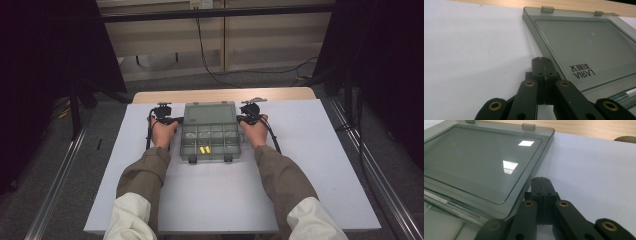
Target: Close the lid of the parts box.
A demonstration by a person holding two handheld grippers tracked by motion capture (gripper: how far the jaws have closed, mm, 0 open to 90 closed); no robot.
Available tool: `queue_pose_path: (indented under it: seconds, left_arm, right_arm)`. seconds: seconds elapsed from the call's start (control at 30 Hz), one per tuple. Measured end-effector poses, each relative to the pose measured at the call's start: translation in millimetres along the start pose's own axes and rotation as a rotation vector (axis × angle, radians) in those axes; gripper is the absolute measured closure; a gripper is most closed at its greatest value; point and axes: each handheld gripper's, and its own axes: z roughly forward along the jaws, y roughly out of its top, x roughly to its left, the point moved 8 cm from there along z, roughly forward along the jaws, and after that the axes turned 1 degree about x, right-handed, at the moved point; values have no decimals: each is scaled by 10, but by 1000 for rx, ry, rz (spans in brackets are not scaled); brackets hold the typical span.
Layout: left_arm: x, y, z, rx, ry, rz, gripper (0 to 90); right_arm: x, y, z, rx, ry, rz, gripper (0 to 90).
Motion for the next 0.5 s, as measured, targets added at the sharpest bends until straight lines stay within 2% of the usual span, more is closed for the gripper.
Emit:
queue_pose_path:
  seconds: [0.07, 0.1, 0.17, 0.3, 0.43, 0.5]
  left_arm:
    - [-8, -21, -28, 17, -1, 8, 900]
    - [-11, -26, -35, 13, 1, 13, 900]
    - [-23, -45, -46, 8, 4, -2, 900]
    - [-34, -54, -61, 11, 21, 7, 900]
    - [-24, -37, -41, 9, 31, 9, 900]
    - [-13, -26, -23, 3, 22, -16, 900]
  right_arm:
    - [11, -17, -20, 8, 1, -14, 900]
    - [17, -27, -31, 11, 3, -13, 900]
    - [24, -44, -49, 6, 8, -1, 900]
    - [34, -57, -63, 5, -3, -1, 900]
    - [21, -41, -47, 8, 6, 8, 900]
    - [7, -22, -25, 2, 4, 22, 900]
